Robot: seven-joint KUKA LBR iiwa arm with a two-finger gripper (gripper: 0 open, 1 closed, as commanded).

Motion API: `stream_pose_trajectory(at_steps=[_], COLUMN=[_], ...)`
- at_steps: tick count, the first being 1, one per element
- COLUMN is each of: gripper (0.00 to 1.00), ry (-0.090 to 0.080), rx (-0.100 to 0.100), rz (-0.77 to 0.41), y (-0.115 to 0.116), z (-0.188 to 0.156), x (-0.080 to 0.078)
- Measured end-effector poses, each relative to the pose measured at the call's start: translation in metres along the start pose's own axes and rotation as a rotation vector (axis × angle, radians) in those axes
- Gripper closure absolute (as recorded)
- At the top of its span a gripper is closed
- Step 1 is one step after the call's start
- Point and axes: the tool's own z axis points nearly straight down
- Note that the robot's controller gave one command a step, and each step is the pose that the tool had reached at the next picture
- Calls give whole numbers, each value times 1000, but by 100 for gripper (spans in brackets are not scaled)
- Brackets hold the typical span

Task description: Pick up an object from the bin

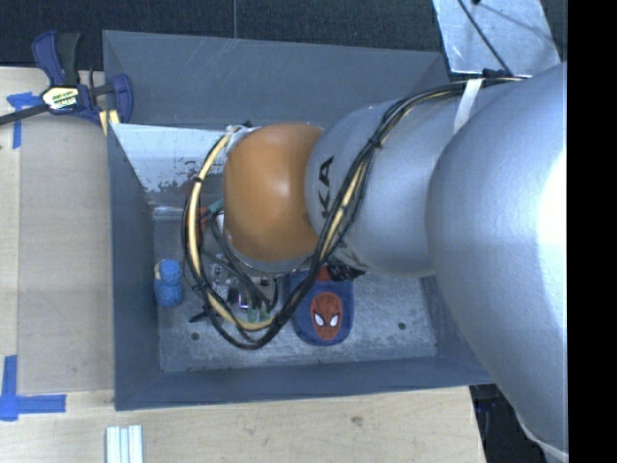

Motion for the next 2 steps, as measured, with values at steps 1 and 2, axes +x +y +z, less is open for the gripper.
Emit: stream_pose_trajectory(at_steps=[1,2], gripper=[100,100], ry=[-14,-3], rx=[-6,-1], rz=[-27,52], y=[-11,-3], z=[-65,-9], x=[-13,-22])
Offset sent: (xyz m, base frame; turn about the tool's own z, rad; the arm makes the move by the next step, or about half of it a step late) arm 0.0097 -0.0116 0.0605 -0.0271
